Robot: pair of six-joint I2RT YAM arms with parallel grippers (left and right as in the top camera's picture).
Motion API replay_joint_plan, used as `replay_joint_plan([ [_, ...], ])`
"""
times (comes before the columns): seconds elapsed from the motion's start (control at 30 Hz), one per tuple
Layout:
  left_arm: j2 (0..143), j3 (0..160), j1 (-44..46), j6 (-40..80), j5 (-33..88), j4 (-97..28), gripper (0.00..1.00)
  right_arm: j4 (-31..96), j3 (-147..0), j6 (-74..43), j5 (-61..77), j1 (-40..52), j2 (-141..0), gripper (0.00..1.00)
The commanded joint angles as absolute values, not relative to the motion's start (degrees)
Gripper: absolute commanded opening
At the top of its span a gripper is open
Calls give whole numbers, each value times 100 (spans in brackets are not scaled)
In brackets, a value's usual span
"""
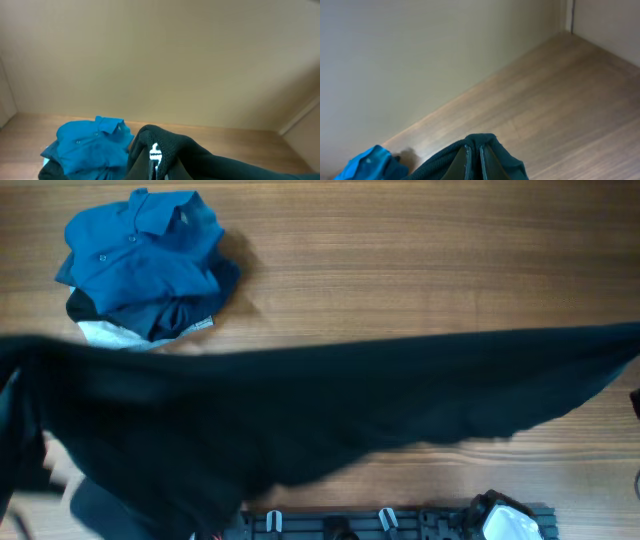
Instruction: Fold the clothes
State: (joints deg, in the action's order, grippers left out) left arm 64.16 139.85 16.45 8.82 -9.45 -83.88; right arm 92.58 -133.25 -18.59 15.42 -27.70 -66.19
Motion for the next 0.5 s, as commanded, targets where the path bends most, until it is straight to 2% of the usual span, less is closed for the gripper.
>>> replay_joint_plan([
  [0.0, 7824, 13946, 1640, 858, -1293, -8243, 4, 9209, -12925, -1951, 1031, -2814, -7284, 4],
  [0.13, 9391, 13946, 1640, 760, -991, -7767, 4, 9028, -12460, -1927, 1052, -2803, -8300, 4],
  [0.27, 11183, 13946, 1640, 744, -666, -7022, 4, 8337, -12121, -1793, 1302, -2620, -9793, 6],
  [0.4, 12875, 13946, 1634, 744, -255, -6010, 6, 7314, -12121, -1496, 1776, -2405, -11371, 12],
  [0.43, 13297, 13946, 1634, 749, -255, -5603, 14, 6980, -12121, -1492, 1789, -2357, -11771, 16],
  [0.47, 13576, 13946, 1634, 764, -252, -5304, 23, 6705, -12121, -1415, 1791, -2327, -12081, 32],
])
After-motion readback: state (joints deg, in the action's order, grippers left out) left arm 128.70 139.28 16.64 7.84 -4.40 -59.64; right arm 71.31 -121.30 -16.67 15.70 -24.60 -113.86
